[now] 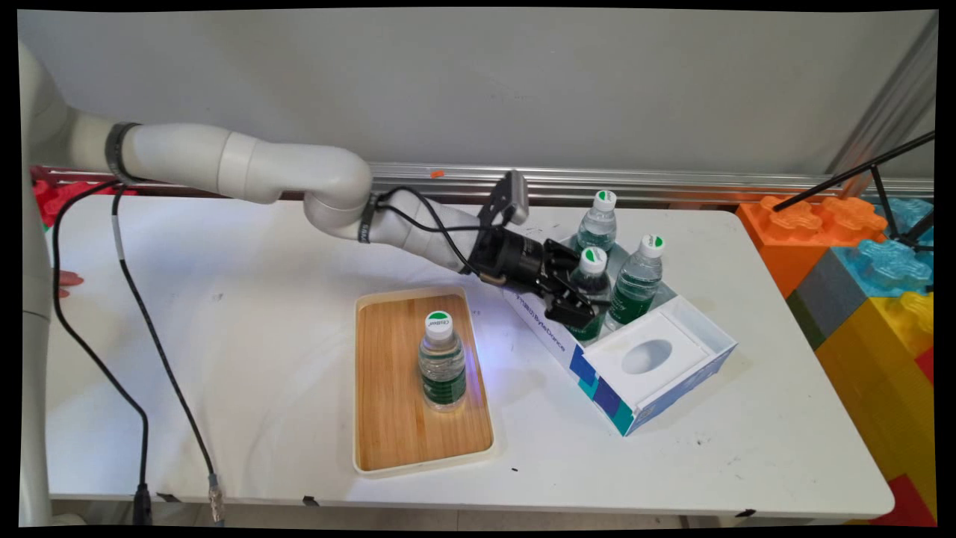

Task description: Place the picked object on the tray

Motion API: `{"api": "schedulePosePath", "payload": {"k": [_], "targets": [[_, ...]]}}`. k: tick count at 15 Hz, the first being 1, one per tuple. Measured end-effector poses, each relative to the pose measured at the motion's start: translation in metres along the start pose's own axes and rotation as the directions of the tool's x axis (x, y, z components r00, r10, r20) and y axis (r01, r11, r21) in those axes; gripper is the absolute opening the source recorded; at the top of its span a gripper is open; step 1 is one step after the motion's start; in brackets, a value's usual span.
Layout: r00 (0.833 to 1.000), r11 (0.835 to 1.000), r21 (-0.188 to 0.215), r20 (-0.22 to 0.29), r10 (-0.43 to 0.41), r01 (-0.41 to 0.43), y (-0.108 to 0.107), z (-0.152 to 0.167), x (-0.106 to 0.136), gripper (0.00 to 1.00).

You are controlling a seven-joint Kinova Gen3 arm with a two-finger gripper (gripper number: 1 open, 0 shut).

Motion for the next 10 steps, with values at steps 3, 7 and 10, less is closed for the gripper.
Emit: {"api": "schedulePosePath", "payload": {"k": [3, 7, 10], "targets": [[0.999, 1.0, -0.011, -0.045, 0.016, -0.017, -0.003, -0.019, 0.009, 0.0], [0.996, 0.999, -0.003, -0.088, 0.033, -0.034, -0.007, -0.046, 0.021, 0.0], [0.993, 0.999, 0.008, -0.109, 0.038, -0.038, -0.009, -0.066, 0.028, 0.0]]}}
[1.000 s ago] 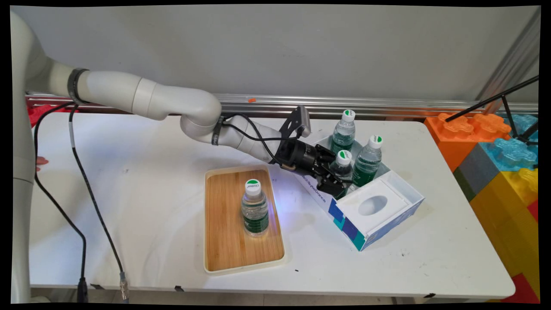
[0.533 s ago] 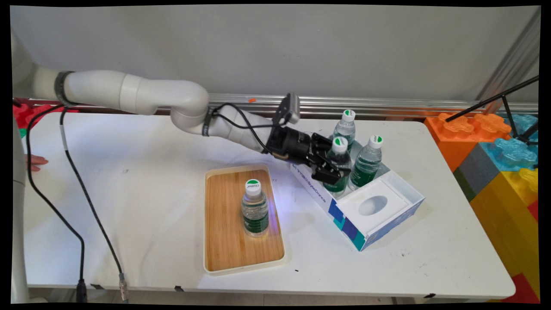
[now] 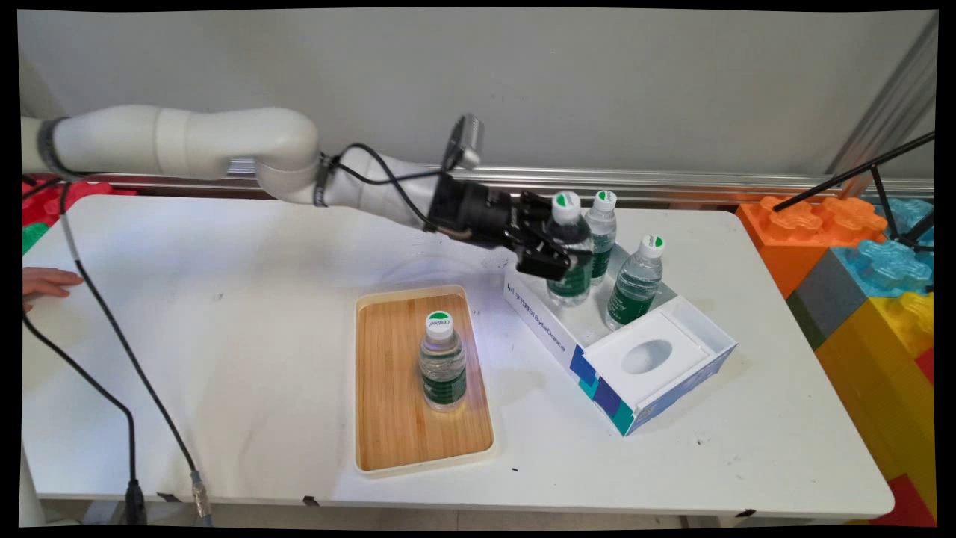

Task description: Place the picked object on the tray

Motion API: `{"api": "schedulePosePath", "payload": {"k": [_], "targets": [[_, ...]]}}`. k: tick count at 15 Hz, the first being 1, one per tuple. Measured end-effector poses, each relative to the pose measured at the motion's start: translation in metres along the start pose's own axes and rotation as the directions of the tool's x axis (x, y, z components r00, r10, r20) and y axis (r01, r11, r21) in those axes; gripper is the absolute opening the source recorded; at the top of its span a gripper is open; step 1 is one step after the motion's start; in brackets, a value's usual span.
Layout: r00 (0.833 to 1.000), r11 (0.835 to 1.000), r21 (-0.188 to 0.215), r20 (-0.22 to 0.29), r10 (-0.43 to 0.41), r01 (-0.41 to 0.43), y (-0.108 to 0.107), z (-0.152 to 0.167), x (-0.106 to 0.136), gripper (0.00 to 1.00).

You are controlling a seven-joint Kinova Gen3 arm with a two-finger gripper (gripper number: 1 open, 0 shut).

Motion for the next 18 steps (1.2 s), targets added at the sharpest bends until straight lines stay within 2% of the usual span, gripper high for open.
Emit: {"api": "schedulePosePath", "payload": {"k": [4, 7, 18], "targets": [[1.0, 1.0, 0.021, -0.013, -0.001, 0.001, -0.001, -0.031, 0.01, 0.0], [1.0, 0.999, 0.033, -0.003, -0.007, 0.007, 0.002, -0.053, 0.011, 0.0], [0.994, 0.995, 0.102, 0.11, -0.023, 0.012, 0.0, -0.102, -0.012, 0.0]]}}
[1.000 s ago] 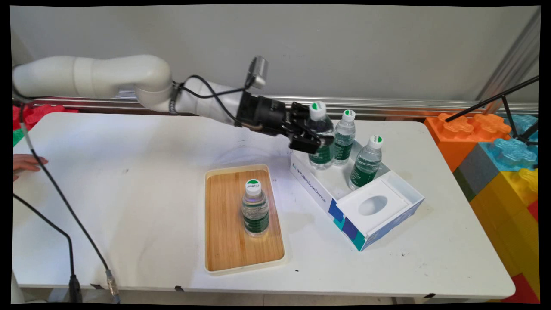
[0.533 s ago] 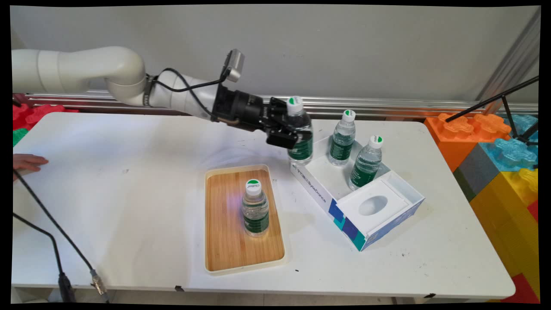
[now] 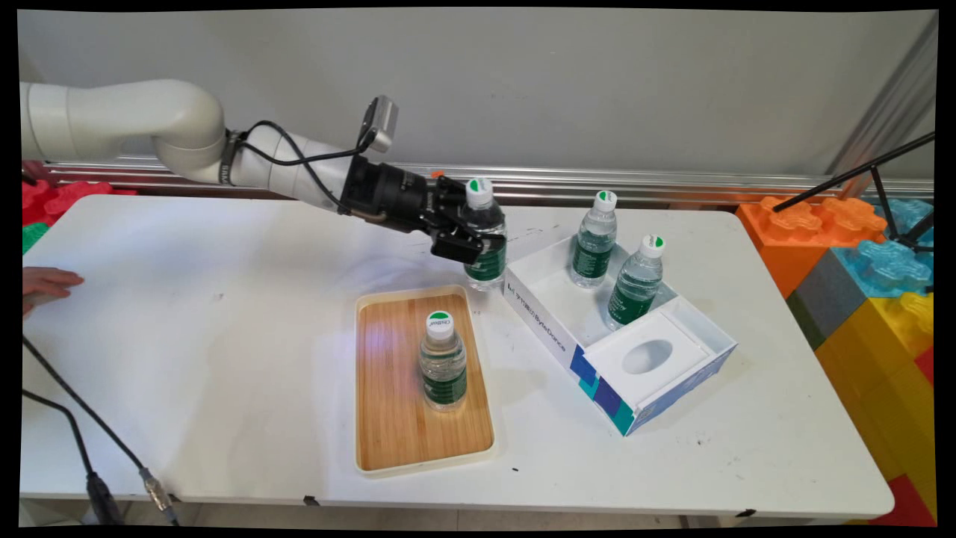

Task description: Place the picked object on the tray

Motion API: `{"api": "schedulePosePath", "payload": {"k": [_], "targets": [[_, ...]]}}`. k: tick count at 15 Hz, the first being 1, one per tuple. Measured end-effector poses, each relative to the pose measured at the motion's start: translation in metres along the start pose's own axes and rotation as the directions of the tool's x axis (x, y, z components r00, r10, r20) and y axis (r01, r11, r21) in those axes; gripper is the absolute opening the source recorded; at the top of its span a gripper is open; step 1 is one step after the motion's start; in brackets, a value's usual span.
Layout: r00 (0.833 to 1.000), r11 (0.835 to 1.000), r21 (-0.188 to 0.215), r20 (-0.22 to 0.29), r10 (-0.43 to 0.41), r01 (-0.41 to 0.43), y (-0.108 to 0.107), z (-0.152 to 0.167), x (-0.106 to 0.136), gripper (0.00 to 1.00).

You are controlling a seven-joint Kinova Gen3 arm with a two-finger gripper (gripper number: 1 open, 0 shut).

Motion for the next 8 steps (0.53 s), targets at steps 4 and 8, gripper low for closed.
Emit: {"api": "schedulePosePath", "payload": {"k": [4, 8], "targets": [[0.999, 1.0, 0.017, 0.048, -0.006, 0.005, 0.0, -0.011, -0.012, 0.0], [0.995, 1.0, 0.029, 0.097, -0.012, 0.009, -0.001, -0.021, -0.023, 0.0]]}}
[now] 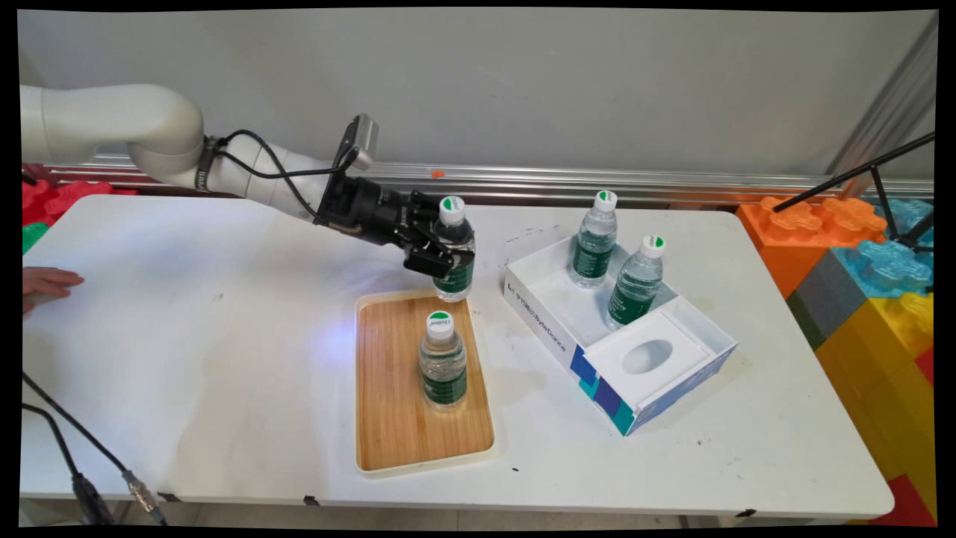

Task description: Place the picked object on the tray

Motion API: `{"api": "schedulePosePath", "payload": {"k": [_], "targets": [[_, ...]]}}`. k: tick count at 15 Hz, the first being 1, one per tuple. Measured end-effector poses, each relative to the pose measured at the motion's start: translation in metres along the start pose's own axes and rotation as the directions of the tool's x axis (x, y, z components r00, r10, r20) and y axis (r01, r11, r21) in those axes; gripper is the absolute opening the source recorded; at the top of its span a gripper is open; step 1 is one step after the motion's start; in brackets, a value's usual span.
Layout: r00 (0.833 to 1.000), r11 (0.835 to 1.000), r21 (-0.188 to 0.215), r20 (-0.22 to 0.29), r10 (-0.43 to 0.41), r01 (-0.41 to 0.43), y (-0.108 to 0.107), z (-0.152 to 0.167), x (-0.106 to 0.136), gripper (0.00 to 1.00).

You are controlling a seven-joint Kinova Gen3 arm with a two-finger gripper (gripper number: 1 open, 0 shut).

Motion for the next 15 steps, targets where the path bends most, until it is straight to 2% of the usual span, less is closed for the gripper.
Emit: {"api": "schedulePosePath", "payload": {"k": [8, 15], "targets": [[0.998, 1.0, 0.001, 0.061, -0.025, 0.024, -0.001, -0.007, -0.014, 0.0], [0.997, 0.998, -0.018, 0.062, -0.05, 0.052, 0.0, -0.006, -0.016, 0.0]]}}
